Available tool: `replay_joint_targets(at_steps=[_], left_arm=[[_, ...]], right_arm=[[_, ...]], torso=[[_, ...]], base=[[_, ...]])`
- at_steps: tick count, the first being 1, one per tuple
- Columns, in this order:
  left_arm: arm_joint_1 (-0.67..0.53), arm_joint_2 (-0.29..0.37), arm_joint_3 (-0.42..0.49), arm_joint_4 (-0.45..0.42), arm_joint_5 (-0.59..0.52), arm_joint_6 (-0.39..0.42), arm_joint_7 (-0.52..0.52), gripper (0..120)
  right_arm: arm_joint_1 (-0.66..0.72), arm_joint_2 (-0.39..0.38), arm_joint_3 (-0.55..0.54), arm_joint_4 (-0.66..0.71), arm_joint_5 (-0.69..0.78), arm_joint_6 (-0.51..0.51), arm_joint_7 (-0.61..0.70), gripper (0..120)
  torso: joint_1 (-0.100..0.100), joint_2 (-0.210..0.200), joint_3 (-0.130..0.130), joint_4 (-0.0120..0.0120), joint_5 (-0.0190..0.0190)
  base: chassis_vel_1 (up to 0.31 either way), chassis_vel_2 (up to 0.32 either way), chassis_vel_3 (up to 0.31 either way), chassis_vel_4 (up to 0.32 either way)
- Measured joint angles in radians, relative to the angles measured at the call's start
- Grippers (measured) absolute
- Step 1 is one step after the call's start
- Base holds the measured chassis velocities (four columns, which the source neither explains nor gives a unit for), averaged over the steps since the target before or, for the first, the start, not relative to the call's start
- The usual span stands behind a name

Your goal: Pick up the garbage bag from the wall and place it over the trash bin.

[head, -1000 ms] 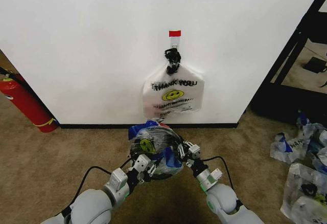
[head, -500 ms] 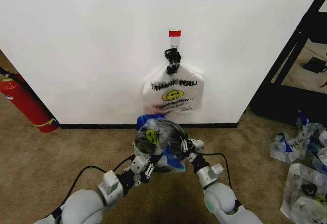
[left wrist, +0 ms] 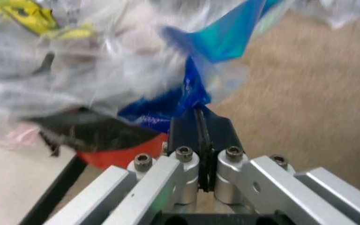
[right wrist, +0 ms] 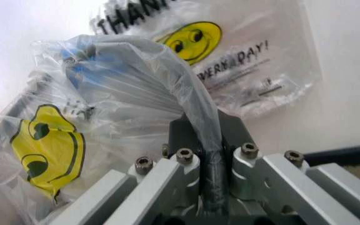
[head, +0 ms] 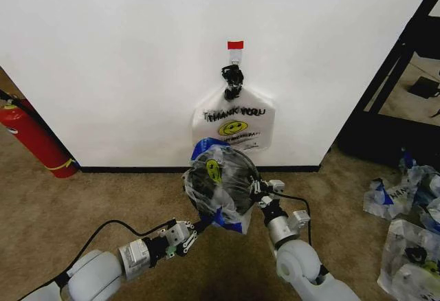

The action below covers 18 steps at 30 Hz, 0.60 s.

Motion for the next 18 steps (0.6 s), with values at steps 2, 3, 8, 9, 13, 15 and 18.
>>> replay_joint_targets(at_steps=[2,3,8,9,13,15,18], left_arm=[[-0.013,-0.008,0.0,0.021,0.041,-0.003,0.002,0],[-0.021,-0.013,0.0,0.034,0.067,-0.004,0.003,0],[-0.044,-0.042,0.003,0.091,0.152,-0.017,0.007,0],[-0.047,-0.047,0.003,0.102,0.164,-0.02,0.005,0],[-0.064,-0.065,0.004,0.155,0.202,-0.029,-0.028,0],[-0.067,-0.068,0.004,0.164,0.205,-0.029,-0.035,0],[-0.075,-0.081,0.01,0.185,0.212,-0.03,-0.054,0]], right_arm=[[-0.003,-0.006,0.002,0.017,0.034,-0.014,0.017,0],[-0.003,-0.009,0.002,0.028,0.056,-0.021,0.028,0],[-0.004,-0.014,0.001,0.065,0.13,-0.04,0.065,0],[-0.005,-0.014,0.001,0.073,0.143,-0.044,0.069,0],[-0.02,-0.025,-0.002,0.1,0.178,-0.067,0.077,0],[-0.022,-0.026,-0.002,0.104,0.182,-0.07,0.077,0],[-0.024,-0.025,-0.006,0.115,0.205,-0.081,0.085,0]], torso=[[0.0,0.0,0.0,0.0,-0.0001],[0.0,0.0,0.0,-0.0001,-0.0001],[0.0,0.0,0.0,0.0,-0.0001],[0.0,0.0,0.0,0.0,-0.0002],[0.0,0.0,0.0,0.0,-0.0002],[0.0,0.0,0.0,-0.0001,-0.0002],[0.0,0.0,0.0,0.0,-0.0001]], base=[[0.0,0.0,0.0,0.0],[0.0,0.0,0.0,0.0],[0.0,0.0,0.0,0.0],[0.0,0.0,0.0,0.0],[0.0,0.0,0.0,0.0],[0.0,0.0,0.0,0.0],[0.0,0.0,0.0,0.0]])
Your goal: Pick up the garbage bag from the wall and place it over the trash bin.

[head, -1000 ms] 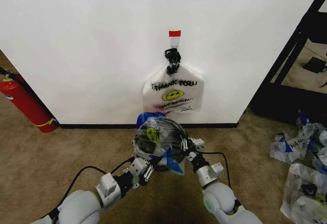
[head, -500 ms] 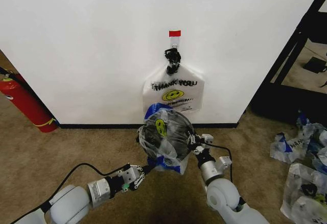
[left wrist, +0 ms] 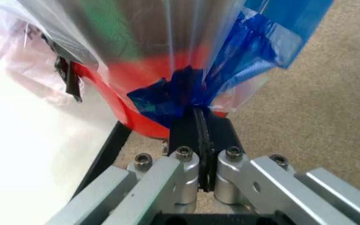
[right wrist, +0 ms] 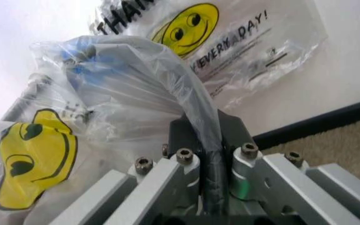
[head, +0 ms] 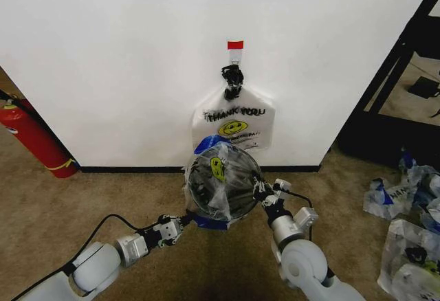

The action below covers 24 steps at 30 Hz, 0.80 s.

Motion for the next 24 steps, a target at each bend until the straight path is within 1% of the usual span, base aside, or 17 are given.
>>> replay_joint_targets(at_steps=[5,10,11,12,14,16,18,19,21,23,24], left_arm=[[-0.002,-0.023,0.015,0.02,0.012,-0.008,-0.019,0],[0.006,-0.033,0.034,0.036,-0.019,-0.056,-0.099,0],[0.007,-0.032,0.035,0.04,-0.026,-0.069,-0.107,5],[0.007,-0.032,0.035,0.04,-0.026,-0.069,-0.107,5],[0.01,-0.028,0.034,0.054,-0.026,-0.104,-0.111,14],[0.01,-0.028,0.029,0.082,-0.004,-0.146,-0.103,22],[0.006,-0.031,0.015,0.121,0.041,-0.191,-0.078,30],[0.006,-0.031,0.015,0.121,0.041,-0.191,-0.078,30],[0.006,-0.033,0.002,0.147,0.075,-0.199,-0.065,38],[0.006,-0.03,-0.005,0.164,0.085,-0.199,-0.06,45],[0.006,-0.028,-0.014,0.18,0.088,-0.199,-0.049,50]], right_arm=[[0.002,0.015,-0.005,0.018,0.056,-0.021,0.024,0],[0.006,0.024,-0.011,0.01,0.064,-0.031,0.017,0],[0.007,0.026,-0.011,0.003,0.057,-0.029,0.013,0],[0.007,0.026,-0.011,0.003,0.057,-0.029,0.013,0],[0.011,0.032,-0.012,-0.017,0.041,-0.018,-0.001,0],[0.017,0.041,-0.012,-0.037,0.028,-0.008,-0.007,0],[0.026,0.053,-0.016,-0.061,0.011,0.012,-0.008,0],[0.026,0.053,-0.016,-0.061,0.011,0.012,-0.008,0],[0.034,0.066,-0.019,-0.082,-0.001,0.029,-0.008,0],[0.038,0.077,-0.021,-0.093,-0.003,0.036,-0.006,0],[0.039,0.086,-0.021,-0.102,-0.006,0.04,-0.004,0]], torso=[[0.0,0.0,0.0,0.0,0.0],[0.0,0.0,0.0,-0.0001,-0.0001],[0.0,0.0,0.0,0.0,-0.0001],[0.0,0.0,0.0,0.0,-0.0001],[0.0,0.0,0.0,0.0,0.0],[0.0,0.0,0.0,-0.0001,0.0],[0.0,0.0,0.0,0.0,-0.0002],[0.0,0.0,0.0,0.0,-0.0002],[0.0,0.0,0.0,-0.0001,-0.0002],[0.0,0.0,0.0,0.0,-0.0001],[0.0,0.0,0.0,0.0,-0.0002]], base=[[0.0,0.0,0.0,0.0],[0.0,0.0,0.0,0.0],[0.0,0.0,0.0,0.0],[0.0,0.0,0.0,0.0],[0.0,0.0,0.0,0.0],[0.0,0.0,0.0,0.0],[0.0,0.0,0.0,0.0],[0.0,0.0,0.0,0.0],[0.0,0.0,0.0,0.0],[0.0,0.0,0.0,0.0],[0.0,0.0,0.0,0.0]])
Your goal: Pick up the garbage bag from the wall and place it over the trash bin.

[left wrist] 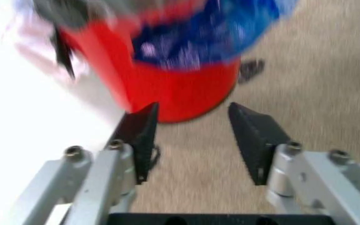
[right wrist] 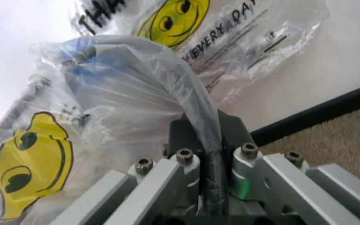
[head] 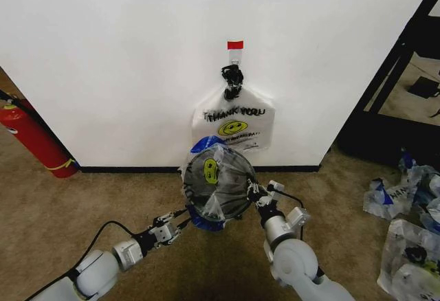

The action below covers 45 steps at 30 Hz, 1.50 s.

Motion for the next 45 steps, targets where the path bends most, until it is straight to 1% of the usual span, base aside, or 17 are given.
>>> replay_joint_targets(at_steps=[6,9,10,13,14,16,17,19,20,21,24,25,28,32,33,40,45], left_arm=[[-0.011,0.003,-0.078,0.061,0.0,-0.013,0.011,72],[-0.011,0.0,-0.143,0.069,-0.062,-0.01,-0.052,85],[-0.011,0.0,-0.143,0.069,-0.062,-0.01,-0.052,85],[0.025,-0.012,-0.177,-0.031,-0.233,0.051,-0.167,94],[0.063,-0.025,-0.177,-0.144,-0.338,0.102,-0.265,98],[0.133,-0.059,-0.164,-0.317,-0.485,0.176,-0.363,98],[0.133,-0.059,-0.164,-0.317,-0.485,0.176,-0.363,98],[0.199,-0.089,-0.131,-0.45,-0.58,0.246,-0.413,93],[0.216,-0.1,-0.12,-0.486,-0.603,0.266,-0.42,91],[0.24,-0.122,-0.096,-0.546,-0.644,0.311,-0.426,85],[0.229,-0.148,-0.038,-0.605,-0.723,0.402,-0.433,73],[0.229,-0.148,-0.038,-0.605,-0.723,0.402,-0.433,73],[0.171,-0.154,0.02,-0.615,-0.787,0.463,-0.472,62],[0.073,-0.159,0.087,-0.592,-0.863,0.539,-0.578,43],[0.073,-0.159,0.087,-0.592,-0.863,0.539,-0.578,43],[0.006,-0.169,0.134,-0.542,-0.879,0.616,-0.69,21],[-0.047,-0.195,0.172,-0.482,-0.88,0.667,-0.784,0]], right_arm=[[0.0,0.024,0.002,-0.047,-0.058,0.029,-0.007,0],[-0.003,0.024,0.002,-0.072,-0.103,0.051,-0.016,0],[-0.003,0.024,0.002,-0.072,-0.103,0.051,-0.016,0],[-0.001,0.024,0.003,-0.117,-0.188,0.107,-0.037,0],[-0.002,0.025,0.001,-0.137,-0.239,0.13,-0.048,0],[-0.012,0.03,-0.007,-0.154,-0.32,0.157,-0.053,0],[-0.012,0.03,-0.007,-0.154,-0.32,0.157,-0.053,0],[-0.018,0.034,-0.021,-0.159,-0.38,0.167,-0.049,0],[-0.018,0.036,-0.026,-0.161,-0.4,0.169,-0.047,0],[-0.016,0.039,-0.035,-0.166,-0.443,0.181,-0.046,0],[-0.004,0.046,-0.05,-0.187,-0.528,0.215,-0.062,0],[-0.004,0.046,-0.05,-0.187,-0.528,0.215,-0.062,0],[0.001,0.05,-0.059,-0.209,-0.578,0.251,-0.1,0],[0.002,0.053,-0.07,-0.233,-0.616,0.301,-0.145,0],[0.002,0.053,-0.07,-0.233,-0.616,0.301,-0.145,0],[0.007,0.053,-0.072,-0.239,-0.644,0.338,-0.158,0],[0.006,0.066,-0.078,-0.239,-0.696,0.37,-0.172,0]], torso=[[0.0,0.0,0.0,0.0,0.0001],[0.0,0.0,0.0,0.0,0.0002],[0.0,0.0,0.0,0.0,0.0002],[0.0,0.0,0.0,-0.0002,0.0003],[0.0,0.0,0.0,-0.0002,0.0002],[0.0,0.0,0.0,-0.0005,0.0006],[0.0,0.0,0.0,-0.0005,0.0006],[0.0,0.0,0.0,0.0,0.0004],[0.0,0.0,0.0,0.0001,0.0003],[0.0,0.0,0.0,0.0007,0.0006],[0.0,0.0,0.0,0.0001,0.0003],[0.0,0.0,0.0,0.0001,0.0003],[0.0,0.0,0.0,-0.0002,0.0002],[0.0,0.0,0.0,-0.0002,0.0002],[0.0,0.0,0.0,-0.0002,0.0002],[0.0,0.0,0.0,0.0,0.0002],[0.0,0.0,0.0,0.0,0.0001]], base=[[0.0,0.0,0.0,0.0],[0.0,0.0,0.0,0.0],[0.0,0.0,0.0,0.0],[0.0,0.0,0.0,0.0],[0.0,0.0,0.0,0.0],[0.0,0.0,0.0,0.0],[0.0,0.0,0.0,0.0],[0.0,0.0,0.0,0.0],[0.0,0.0,0.0,0.0],[0.0,0.0,0.0,0.0],[0.0,0.0,0.0,0.0],[0.0,0.0,0.0,0.0],[0.0,0.0,0.0,0.0],[0.0,0.0,0.0,0.0],[0.0,0.0,0.0,0.0],[0.0,0.0,0.0,0.0],[0.0,0.0,0.0,0.0]])
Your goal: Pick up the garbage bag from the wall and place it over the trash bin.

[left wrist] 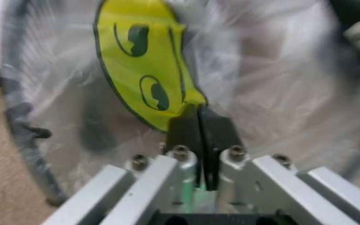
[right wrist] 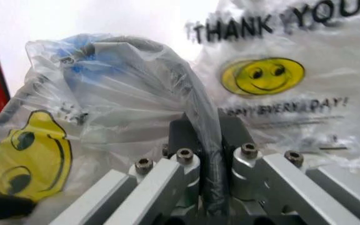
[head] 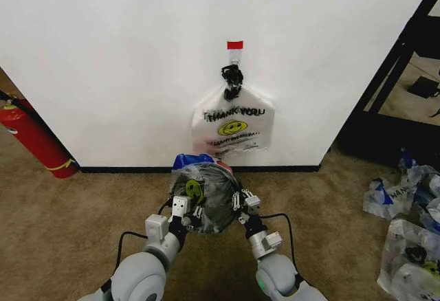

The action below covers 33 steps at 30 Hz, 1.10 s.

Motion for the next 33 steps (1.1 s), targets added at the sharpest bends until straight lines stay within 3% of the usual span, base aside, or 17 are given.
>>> replay_joint_targets(at_steps=[8,33], left_arm=[[-0.053,-0.016,0.024,0.06,0.006,0.019,-0.033,0],[-0.225,-0.056,0.063,0.265,0.067,0.011,-0.098,0]], right_arm=[[-0.009,0.019,-0.022,0.014,-0.03,0.013,-0.017,0],[-0.044,0.02,-0.054,0.063,0.077,0.028,-0.122,0]], torso=[[0.0,0.0,0.0,0.0,0.0001],[0.0,0.0,0.0,-0.0001,0.0001]], base=[[0.0,0.0,0.0,0.0],[0.0,0.0,0.0,0.0]])
